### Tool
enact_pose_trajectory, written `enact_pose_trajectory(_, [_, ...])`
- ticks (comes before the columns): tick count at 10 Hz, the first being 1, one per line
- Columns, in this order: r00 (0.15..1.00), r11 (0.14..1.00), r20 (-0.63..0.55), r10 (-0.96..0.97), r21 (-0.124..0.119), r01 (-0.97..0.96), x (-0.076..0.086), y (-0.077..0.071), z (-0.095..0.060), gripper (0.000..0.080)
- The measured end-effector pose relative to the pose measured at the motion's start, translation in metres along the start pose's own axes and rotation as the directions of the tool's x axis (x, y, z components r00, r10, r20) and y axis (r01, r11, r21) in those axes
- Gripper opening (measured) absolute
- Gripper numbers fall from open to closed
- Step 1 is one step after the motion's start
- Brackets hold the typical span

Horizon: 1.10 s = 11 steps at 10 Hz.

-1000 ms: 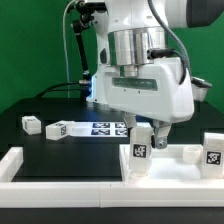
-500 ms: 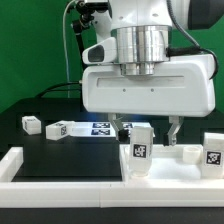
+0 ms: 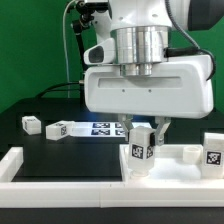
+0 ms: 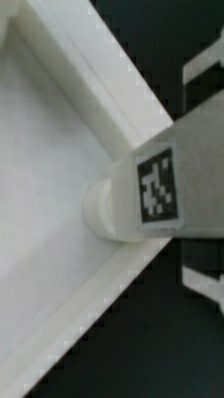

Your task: Assemble square table

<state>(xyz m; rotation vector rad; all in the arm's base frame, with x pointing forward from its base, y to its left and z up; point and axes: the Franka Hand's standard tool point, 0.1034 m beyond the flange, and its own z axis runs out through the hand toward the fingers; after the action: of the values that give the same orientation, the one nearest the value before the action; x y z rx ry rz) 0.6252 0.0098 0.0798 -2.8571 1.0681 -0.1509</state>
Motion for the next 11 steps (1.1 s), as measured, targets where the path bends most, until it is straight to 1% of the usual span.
enact_pose_trajectory(1, [0.997,0.997,0.009,0.071,-0.002,-0.071,-0.0003,0.0015,0.0009,0.0298])
enact_pose_trajectory(2, [0.965,0.966,0.038,0.258,-0.017,-0.258,0.0036,0.0055,0.0022,0.0293])
enact_pose_trajectory(3, [0.902,0.903,0.050,0.429,-0.014,-0.428,0.0062,0.0061,0.0032,0.0293])
enact_pose_trajectory(4, [0.807,0.810,0.068,0.586,-0.016,-0.587,0.0061,0.0061,0.0037,0.0293])
enact_pose_trajectory(5, [0.667,0.673,0.108,0.738,-0.035,-0.739,0.0065,0.0038,0.0047,0.0293])
enact_pose_trajectory(6, [0.576,0.583,0.116,0.809,-0.045,-0.811,0.0073,0.0042,0.0051,0.0294])
enact_pose_trajectory(7, [0.539,0.546,0.111,0.835,-0.051,-0.836,0.0045,0.0014,0.0050,0.0294])
enact_pose_trajectory(8, [0.534,0.541,0.111,0.838,-0.052,-0.839,0.0041,0.0012,0.0051,0.0294])
enact_pose_trajectory(9, [0.552,0.560,0.111,0.826,-0.050,-0.827,0.0042,0.0015,0.0052,0.0308])
enact_pose_trajectory(10, [0.615,0.622,0.106,0.781,-0.047,-0.782,0.0033,0.0009,0.0046,0.0308])
enact_pose_trajectory(11, [0.760,0.764,0.081,0.645,-0.039,-0.644,0.0021,-0.0016,0.0009,0.0486])
